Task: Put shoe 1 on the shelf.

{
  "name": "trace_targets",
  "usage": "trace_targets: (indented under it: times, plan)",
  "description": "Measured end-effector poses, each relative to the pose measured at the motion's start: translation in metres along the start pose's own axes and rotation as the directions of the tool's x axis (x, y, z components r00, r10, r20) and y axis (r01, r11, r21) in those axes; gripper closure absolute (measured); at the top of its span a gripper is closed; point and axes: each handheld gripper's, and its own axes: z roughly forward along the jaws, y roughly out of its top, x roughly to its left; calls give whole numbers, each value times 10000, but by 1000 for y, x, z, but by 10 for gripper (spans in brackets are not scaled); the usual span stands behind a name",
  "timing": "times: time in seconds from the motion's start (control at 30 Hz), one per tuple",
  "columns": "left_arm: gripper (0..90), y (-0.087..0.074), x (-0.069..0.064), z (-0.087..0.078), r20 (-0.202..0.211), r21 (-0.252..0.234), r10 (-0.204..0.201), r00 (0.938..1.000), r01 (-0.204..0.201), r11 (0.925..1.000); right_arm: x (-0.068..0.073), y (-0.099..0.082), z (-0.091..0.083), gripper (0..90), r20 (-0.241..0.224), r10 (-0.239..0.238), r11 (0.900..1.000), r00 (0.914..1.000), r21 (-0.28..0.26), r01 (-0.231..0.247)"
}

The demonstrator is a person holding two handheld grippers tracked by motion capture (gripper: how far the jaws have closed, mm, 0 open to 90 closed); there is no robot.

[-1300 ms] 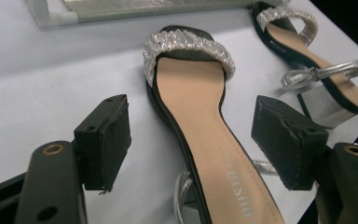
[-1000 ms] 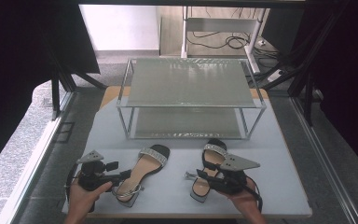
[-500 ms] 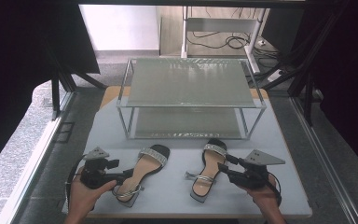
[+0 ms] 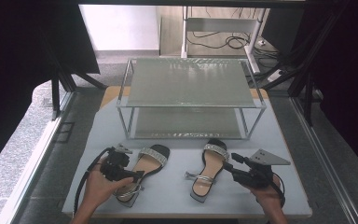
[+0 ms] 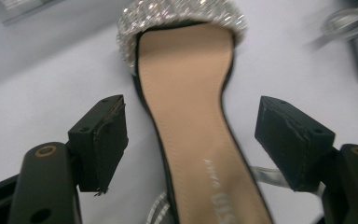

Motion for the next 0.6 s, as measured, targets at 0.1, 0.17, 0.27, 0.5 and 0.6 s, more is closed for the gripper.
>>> trace_targets:
  times: [0.1, 0.17, 0.27, 0.5, 0.6]
  plan:
    - [257, 0, -4, 9, -91, 607, 99, 9999, -93, 9981, -3, -1, -1, 483, 67, 87, 10000, 9999, -2, -87]
    - [257, 0, -7, 19, -224, 1059, 124, 9997, -100, 9943, -5, -2, 0, 481, 78, 159, 9999, 9998, 23, -159]
    - [256, -1, -9, 25, -233, 1287, 110, 9997, -79, 9917, -5, -3, 1, 479, 73, 140, 9999, 9999, 74, -140]
    - [305, 0, -16, 34, -361, 1619, -252, 9990, 308, 9863, 0, -4, 4, 472, 33, -8, 9998, 10000, 205, 7]
    - [364, 1, -14, 34, -496, 1682, -317, 9983, 396, 9849, 0, -5, 5, 470, 55, -2, 9997, 10000, 239, 1]
